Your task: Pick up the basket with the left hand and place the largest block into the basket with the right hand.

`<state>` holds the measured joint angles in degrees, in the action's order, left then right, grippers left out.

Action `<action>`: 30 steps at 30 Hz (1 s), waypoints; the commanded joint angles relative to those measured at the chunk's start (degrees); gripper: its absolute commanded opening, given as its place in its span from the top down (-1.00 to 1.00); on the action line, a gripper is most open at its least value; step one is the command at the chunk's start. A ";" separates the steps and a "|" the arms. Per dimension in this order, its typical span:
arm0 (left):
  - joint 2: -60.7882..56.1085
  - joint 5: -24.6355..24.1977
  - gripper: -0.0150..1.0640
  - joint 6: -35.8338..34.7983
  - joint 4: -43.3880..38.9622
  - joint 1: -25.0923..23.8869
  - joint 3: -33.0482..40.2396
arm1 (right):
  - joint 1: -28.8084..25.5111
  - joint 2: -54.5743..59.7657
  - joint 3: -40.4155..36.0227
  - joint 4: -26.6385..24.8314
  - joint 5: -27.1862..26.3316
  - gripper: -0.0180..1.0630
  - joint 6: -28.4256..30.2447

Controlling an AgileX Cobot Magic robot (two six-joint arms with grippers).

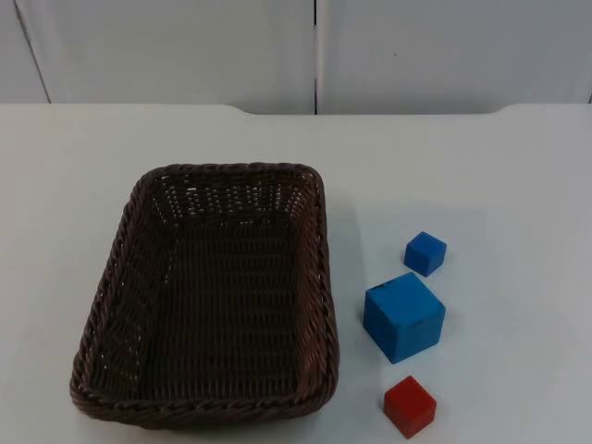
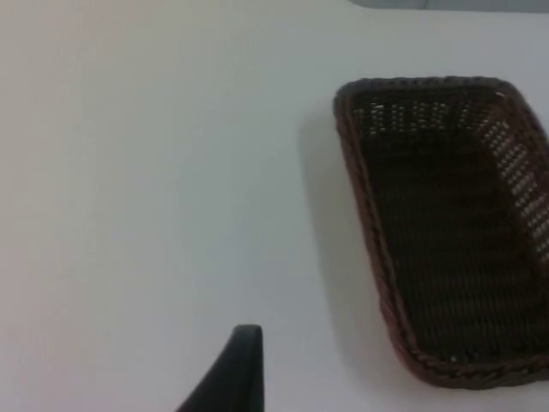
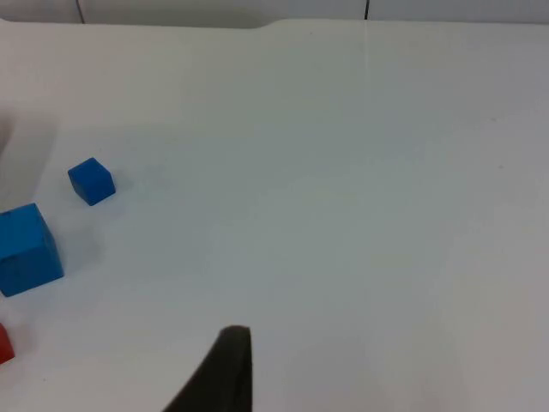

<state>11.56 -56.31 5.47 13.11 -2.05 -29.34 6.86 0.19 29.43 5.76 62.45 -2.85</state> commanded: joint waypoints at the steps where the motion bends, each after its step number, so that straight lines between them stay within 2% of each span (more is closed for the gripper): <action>1: 2.28 2.48 -0.97 1.79 3.32 0.02 -0.85 | -0.32 -0.19 -0.08 0.06 -0.62 -0.97 0.25; 7: 7.20 4.86 -0.97 2.87 6.11 0.02 -1.98 | -0.32 -0.19 -0.08 0.06 -0.62 -0.97 0.25; 16: 13.60 6.77 -0.97 9.60 13.91 0.02 -1.98 | -0.32 -0.19 -0.08 0.06 -0.62 -0.97 0.25; 30: 23.92 11.77 -0.97 17.99 21.11 0.02 -1.98 | -0.32 -0.19 -0.08 0.06 -0.62 -0.97 0.25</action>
<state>33.43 -45.62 21.40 31.82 -2.05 -30.99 6.86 0.19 29.43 5.76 62.45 -2.85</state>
